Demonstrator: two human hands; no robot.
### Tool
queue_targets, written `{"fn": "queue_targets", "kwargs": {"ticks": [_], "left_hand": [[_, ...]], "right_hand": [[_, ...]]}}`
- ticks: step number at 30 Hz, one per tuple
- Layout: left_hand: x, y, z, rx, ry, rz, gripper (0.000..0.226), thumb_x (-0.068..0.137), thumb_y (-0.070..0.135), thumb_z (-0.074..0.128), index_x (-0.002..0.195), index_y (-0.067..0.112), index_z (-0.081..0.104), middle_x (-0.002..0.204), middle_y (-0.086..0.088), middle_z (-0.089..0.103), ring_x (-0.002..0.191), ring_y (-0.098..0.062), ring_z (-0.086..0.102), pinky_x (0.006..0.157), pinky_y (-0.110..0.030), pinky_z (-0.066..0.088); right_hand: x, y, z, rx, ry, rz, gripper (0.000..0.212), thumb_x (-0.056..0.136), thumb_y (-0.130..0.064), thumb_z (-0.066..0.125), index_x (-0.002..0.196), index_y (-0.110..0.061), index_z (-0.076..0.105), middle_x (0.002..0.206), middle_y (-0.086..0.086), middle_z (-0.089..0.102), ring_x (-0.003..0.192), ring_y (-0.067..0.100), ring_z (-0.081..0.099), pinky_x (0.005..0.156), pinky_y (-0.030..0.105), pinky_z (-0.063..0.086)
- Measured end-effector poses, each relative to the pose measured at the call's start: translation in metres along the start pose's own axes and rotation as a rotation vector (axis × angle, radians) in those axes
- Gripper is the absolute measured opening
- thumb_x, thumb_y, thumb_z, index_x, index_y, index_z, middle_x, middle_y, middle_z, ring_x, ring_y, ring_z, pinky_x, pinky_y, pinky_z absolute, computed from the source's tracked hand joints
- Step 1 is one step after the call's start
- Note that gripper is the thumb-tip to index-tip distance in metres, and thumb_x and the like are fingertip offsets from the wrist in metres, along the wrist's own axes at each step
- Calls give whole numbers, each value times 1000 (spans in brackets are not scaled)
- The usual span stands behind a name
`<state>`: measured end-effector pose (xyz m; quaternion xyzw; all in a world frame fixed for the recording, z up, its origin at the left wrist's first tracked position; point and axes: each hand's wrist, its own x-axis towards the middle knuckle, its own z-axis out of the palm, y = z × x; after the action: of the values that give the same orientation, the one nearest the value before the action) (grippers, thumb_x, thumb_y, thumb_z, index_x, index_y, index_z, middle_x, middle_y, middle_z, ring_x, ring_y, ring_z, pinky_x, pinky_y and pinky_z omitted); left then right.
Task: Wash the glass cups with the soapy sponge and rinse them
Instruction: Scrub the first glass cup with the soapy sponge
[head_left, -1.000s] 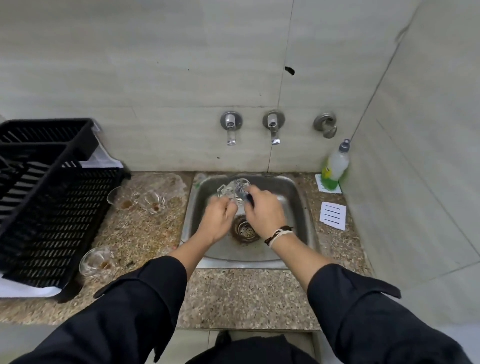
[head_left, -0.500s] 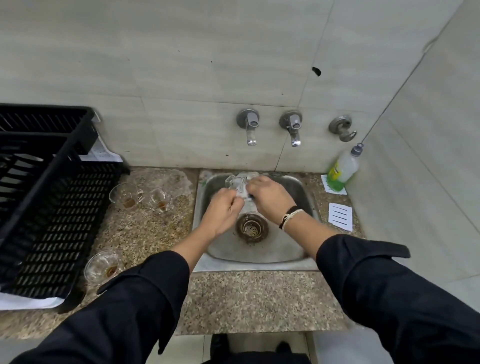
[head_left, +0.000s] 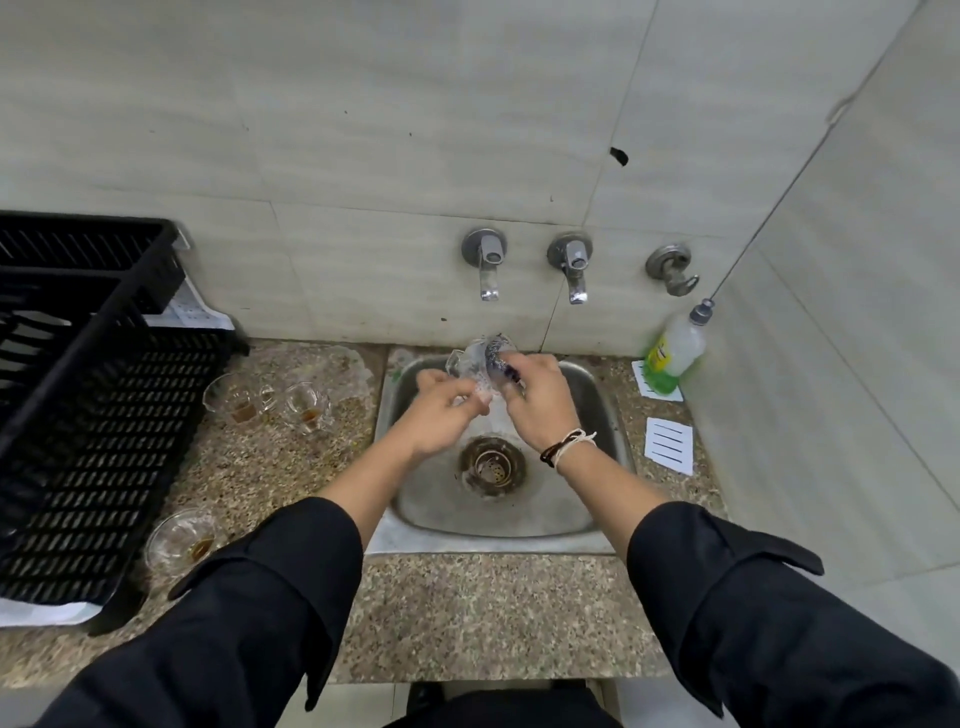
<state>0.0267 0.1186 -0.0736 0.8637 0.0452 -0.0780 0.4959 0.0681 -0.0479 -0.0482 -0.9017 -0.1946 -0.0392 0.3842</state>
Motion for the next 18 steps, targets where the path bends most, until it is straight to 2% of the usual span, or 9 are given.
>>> {"fn": "queue_targets", "kwargs": {"ticks": [3,5,6,8,10,11,15,17,18], "left_hand": [[-1,0,6,-108,78,75,24,94,46,62,76,33,71,117,-8,51,120,-18,46,100,-28,34],[-1,0,13,-169,142,85,24,93,40,65,72,31,70,119,-13,52,112,-17,50,101,-27,38],[0,0,17,-170,152,83,25,96,32,67,71,29,68,124,-15,51,112,-16,49,102,-24,37],[2,3,23,-151,154,66,28,98,20,67,70,25,67,129,-14,49,115,-14,49,99,-15,36],[4,6,26,-190,180,41,30,97,21,68,67,24,67,128,-11,49,115,-16,49,100,-24,39],[5,7,25,-208,206,46,31,95,27,69,64,27,67,124,-10,51,113,-17,51,98,-29,39],[4,6,19,-223,257,106,31,81,53,63,55,36,66,108,-13,57,106,-24,56,95,-36,42],[4,9,21,-225,270,118,31,83,48,65,54,35,65,106,-9,56,101,-15,55,92,-28,41],[5,10,23,-214,283,122,32,86,43,67,55,34,64,109,-8,56,101,-10,55,89,-23,39]], "right_hand": [[8,17,-12,-313,-12,-263,37,85,-5,63,118,-21,70,106,1,71,114,27,52,93,44,36],[13,19,-20,-496,-103,-338,28,82,-7,60,104,-22,70,94,0,70,107,27,54,86,39,33],[15,15,-21,-466,-171,-242,20,82,-8,59,95,-21,69,86,1,68,99,26,54,82,38,35],[21,1,-19,-5,-307,193,9,80,-11,61,80,-15,69,72,3,62,77,23,54,70,32,40],[26,-7,-18,302,-314,420,8,74,-15,64,78,-13,70,68,3,61,68,23,53,63,31,41],[26,-7,-20,213,-318,329,11,76,-16,63,83,-14,71,74,5,65,72,25,58,64,33,44],[26,9,-42,-718,-335,-448,30,84,-6,55,104,-27,63,121,-7,67,90,27,68,64,36,52],[23,12,-37,-617,-304,-402,26,86,-8,54,104,-25,63,118,-4,68,86,28,67,62,35,50],[23,6,-30,-412,-277,-214,17,88,-10,55,99,-20,64,105,3,71,80,28,64,62,34,47]]}}
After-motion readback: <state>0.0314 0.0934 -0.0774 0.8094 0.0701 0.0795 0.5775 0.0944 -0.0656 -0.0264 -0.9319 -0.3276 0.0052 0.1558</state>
